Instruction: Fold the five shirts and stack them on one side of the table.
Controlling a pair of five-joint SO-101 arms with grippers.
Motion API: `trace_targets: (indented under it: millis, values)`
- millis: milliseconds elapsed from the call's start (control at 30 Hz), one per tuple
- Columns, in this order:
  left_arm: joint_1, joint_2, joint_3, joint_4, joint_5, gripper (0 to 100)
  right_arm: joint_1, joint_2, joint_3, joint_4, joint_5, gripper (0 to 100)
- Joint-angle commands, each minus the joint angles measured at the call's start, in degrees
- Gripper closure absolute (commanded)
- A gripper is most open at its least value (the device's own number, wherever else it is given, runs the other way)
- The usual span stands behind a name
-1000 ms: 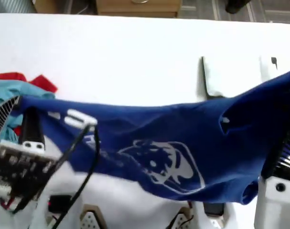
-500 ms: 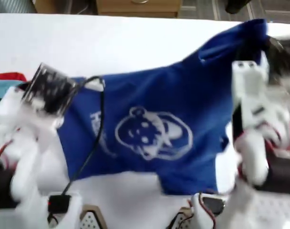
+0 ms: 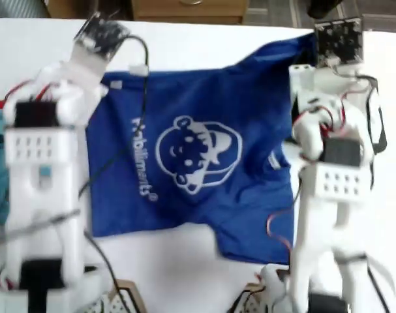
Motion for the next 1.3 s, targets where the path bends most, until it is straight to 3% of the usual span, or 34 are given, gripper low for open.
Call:
trace_targets:
  millis: [0, 300, 567, 733, 867, 1267]
  values:
    - [-0.35, 11.60, -11.74, -0.79, -0.53, 97, -0.22, 10.07, -6.77, -3.82, 0.44, 98.1]
    - [-0.70, 39.91, -40.75, 9.49, -0.35, 97, -3.03, 39.69, -34.20, -3.30, 0.62, 98.1]
    - [-2.64, 59.16, -59.82, 11.43, -0.26, 97, -6.99, 62.37, -51.34, -0.75, 0.62, 98.1]
    - [-4.40, 69.27, -66.59, 11.34, -0.26, 97, -6.64, 77.14, -63.47, -0.22, 0.70, 98.1]
    - [-4.13, 74.55, -70.29, 11.43, -0.18, 97, -6.73, 85.67, -75.34, 5.93, 0.70, 98.1]
    - [-2.20, 76.84, -73.98, 18.02, -0.26, 97, -6.29, 96.75, -102.95, 23.96, 0.62, 98.1]
